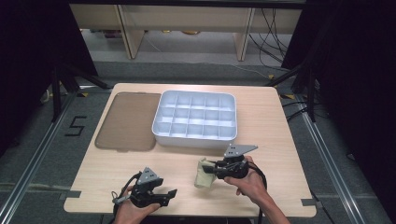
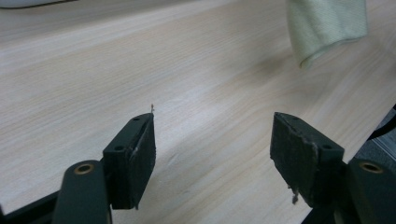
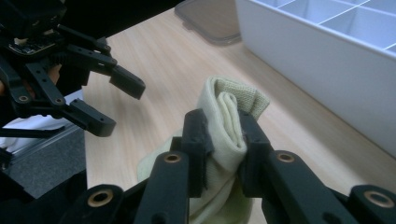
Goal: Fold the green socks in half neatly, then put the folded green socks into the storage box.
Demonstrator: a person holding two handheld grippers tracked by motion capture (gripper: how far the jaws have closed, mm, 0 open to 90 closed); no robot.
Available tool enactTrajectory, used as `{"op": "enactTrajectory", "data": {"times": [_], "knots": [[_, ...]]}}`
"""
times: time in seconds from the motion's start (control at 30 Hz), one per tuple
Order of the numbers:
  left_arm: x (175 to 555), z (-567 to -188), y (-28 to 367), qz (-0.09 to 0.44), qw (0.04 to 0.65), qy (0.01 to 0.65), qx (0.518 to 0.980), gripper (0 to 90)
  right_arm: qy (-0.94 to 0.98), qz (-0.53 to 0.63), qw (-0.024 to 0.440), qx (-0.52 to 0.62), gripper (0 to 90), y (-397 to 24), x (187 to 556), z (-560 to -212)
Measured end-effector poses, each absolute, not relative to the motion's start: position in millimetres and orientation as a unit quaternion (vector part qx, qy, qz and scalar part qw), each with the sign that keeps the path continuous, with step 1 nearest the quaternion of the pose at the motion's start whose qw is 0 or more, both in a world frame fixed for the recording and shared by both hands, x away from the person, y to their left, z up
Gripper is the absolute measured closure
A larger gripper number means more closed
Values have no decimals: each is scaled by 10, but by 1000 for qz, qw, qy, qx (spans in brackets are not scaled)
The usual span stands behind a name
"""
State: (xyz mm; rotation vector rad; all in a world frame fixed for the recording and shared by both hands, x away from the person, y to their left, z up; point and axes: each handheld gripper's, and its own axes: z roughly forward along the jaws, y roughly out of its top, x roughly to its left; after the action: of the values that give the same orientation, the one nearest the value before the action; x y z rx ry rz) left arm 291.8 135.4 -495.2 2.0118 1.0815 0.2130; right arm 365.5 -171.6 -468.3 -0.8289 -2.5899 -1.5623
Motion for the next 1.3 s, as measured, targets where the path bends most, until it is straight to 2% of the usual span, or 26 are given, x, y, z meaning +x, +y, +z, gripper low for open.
{"op": "enactTrajectory", "data": {"times": [0.07,0.33,0.7,0.8,0.87,0.93,1.17,1.2,1.3], "knots": [[2937,-4959,1360,92,405,432,800,260,-826,-497,-10,-264,764,-1744,3665,-4671],[2935,-4984,1366,99,388,420,815,235,-823,-499,-22,-271,764,-1808,3706,-4672],[2928,-4999,1365,106,385,422,814,230,-823,-491,-87,-273,763,-1935,3723,-4473],[2925,-4997,1361,107,387,423,812,229,-823,-488,-82,-279,763,-1963,3729,-4447],[2919,-4984,1376,104,383,415,819,220,-822,-492,-95,-271,763,-1984,3762,-4438],[2914,-4988,1374,100,384,420,816,219,-818,-495,-85,-281,763,-1989,3757,-4425],[2894,-4992,1377,104,380,415,820,206,-815,-493,-118,-282,763,-2077,3827,-4356],[2892,-4990,1377,105,381,415,819,206,-811,-495,-102,-294,763,-2078,3815,-4345],[2885,-4997,1368,105,387,425,811,206,-811,-495,-117,-288,763,-2133,3854,-4308]]}}
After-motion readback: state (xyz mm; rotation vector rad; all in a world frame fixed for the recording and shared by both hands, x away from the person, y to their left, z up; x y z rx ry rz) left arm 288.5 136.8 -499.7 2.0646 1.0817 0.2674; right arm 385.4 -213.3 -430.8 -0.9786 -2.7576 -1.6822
